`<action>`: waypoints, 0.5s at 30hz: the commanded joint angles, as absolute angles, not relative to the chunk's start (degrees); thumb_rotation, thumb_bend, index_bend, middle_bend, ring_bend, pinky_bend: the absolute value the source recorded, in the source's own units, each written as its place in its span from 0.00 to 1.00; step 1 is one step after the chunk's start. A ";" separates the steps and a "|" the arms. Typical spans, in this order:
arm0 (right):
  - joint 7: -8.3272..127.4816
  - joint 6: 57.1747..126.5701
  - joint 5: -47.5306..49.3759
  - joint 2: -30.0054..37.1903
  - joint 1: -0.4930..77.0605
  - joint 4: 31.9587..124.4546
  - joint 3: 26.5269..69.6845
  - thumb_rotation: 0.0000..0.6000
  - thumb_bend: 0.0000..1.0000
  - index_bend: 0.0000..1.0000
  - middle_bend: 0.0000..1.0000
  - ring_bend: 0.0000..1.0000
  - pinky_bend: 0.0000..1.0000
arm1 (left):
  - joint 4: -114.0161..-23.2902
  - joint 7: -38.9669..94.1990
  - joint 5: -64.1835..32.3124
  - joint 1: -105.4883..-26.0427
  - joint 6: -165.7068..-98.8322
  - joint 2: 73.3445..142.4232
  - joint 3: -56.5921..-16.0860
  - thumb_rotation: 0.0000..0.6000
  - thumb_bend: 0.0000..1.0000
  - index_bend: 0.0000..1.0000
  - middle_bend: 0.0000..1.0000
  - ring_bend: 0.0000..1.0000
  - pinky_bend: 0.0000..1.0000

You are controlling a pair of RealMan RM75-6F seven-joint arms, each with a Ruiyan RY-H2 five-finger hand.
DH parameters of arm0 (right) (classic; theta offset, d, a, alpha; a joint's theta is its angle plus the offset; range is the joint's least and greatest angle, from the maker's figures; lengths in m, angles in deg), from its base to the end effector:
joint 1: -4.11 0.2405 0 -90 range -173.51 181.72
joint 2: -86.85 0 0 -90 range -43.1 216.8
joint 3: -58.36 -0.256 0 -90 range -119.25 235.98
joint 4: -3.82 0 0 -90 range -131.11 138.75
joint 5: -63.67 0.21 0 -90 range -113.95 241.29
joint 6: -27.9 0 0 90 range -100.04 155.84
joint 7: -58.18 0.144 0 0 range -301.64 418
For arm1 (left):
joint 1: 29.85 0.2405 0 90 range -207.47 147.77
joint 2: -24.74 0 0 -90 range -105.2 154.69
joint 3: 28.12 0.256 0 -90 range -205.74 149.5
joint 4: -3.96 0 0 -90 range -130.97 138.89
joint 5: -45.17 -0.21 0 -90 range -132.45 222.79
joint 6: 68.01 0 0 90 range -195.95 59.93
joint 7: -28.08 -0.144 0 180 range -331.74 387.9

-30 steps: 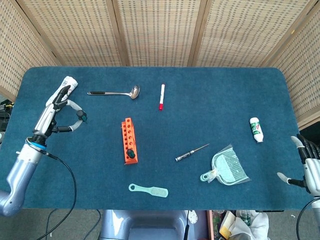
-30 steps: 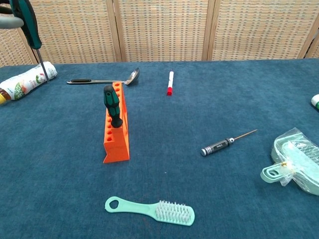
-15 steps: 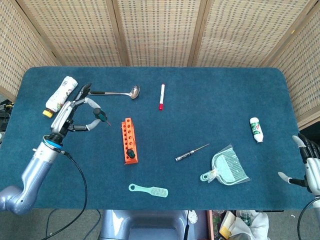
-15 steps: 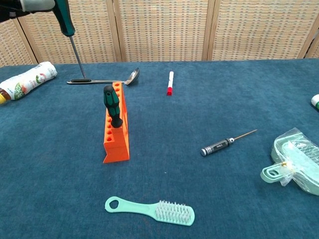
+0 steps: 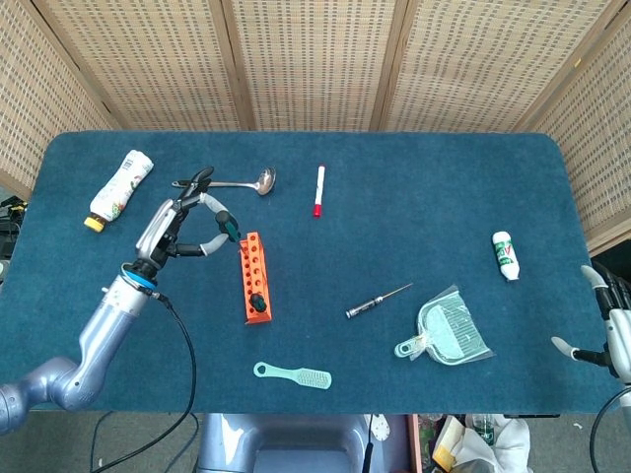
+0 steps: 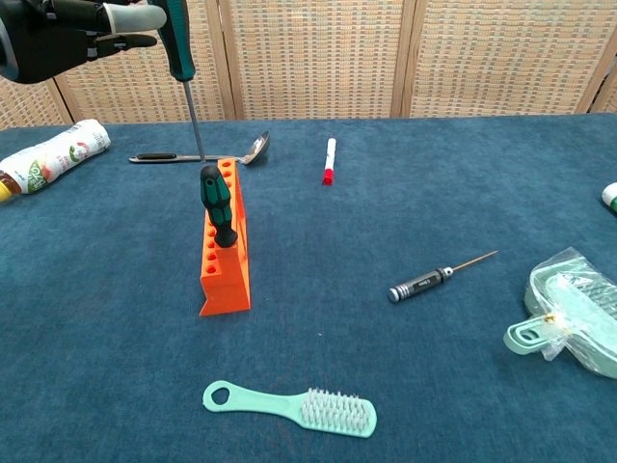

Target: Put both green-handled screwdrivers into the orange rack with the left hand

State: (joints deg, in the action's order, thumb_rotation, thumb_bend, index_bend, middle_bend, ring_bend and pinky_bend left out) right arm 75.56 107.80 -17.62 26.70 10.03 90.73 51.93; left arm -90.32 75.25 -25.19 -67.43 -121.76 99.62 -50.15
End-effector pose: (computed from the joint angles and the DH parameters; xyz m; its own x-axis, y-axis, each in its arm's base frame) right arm -0.3405 -0.2016 0.1970 0.2455 0.0130 0.9693 -0.9673 0.0684 0.2441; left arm -0.1274 0.3667 0.0853 -0.5944 0.3824 0.7074 0.7297 -0.1132 0.6743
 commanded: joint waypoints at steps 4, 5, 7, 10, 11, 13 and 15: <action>75.58 107.79 -17.58 26.66 10.04 90.72 51.90 1.00 0.00 0.00 0.00 0.00 0.00 | -89.22 75.58 -24.53 -68.05 -120.85 100.67 -50.01 1.00 0.52 0.64 0.00 0.00 0.00; 75.60 107.77 -17.56 26.67 10.05 90.70 51.89 1.00 0.00 0.00 0.00 0.00 0.00 | -88.99 75.60 -24.51 -68.14 -120.67 100.80 -49.94 1.00 0.52 0.64 0.00 0.00 0.00; 75.53 107.61 -17.45 26.62 10.12 90.64 51.86 1.00 0.00 0.00 0.00 0.00 0.00 | -88.53 75.76 -24.51 -68.27 -120.49 101.15 -49.85 1.00 0.52 0.64 0.00 0.00 0.00; 75.61 107.33 -17.27 26.63 10.19 90.56 51.85 1.00 0.00 0.00 0.00 0.00 0.00 | -88.37 76.69 -24.70 -68.43 -120.11 101.37 -49.92 1.00 0.52 0.64 0.00 0.00 0.00; 75.67 107.24 -17.22 26.64 10.21 90.53 51.84 1.00 0.00 0.00 0.00 0.00 0.00 | -88.35 77.09 -25.02 -68.50 -119.98 101.34 -49.94 1.00 0.52 0.64 0.00 0.00 0.00; 75.83 107.19 -17.19 26.68 10.22 90.46 51.82 1.00 0.00 0.00 0.00 0.00 0.00 | -88.15 76.90 -25.47 -68.70 -119.97 101.44 -49.86 1.00 0.52 0.64 0.00 0.00 0.00; 75.97 107.18 -17.14 26.71 10.22 90.41 51.78 1.00 0.00 0.00 0.00 0.00 0.00 | -88.08 76.37 -25.36 -68.96 -119.81 101.67 -49.77 1.00 0.52 0.64 0.00 0.00 0.00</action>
State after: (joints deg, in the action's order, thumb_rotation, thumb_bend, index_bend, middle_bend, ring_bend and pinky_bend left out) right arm 75.96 107.18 -17.14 26.70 10.22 90.42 51.79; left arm -88.15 76.59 -25.45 -68.81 -119.90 101.53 -49.81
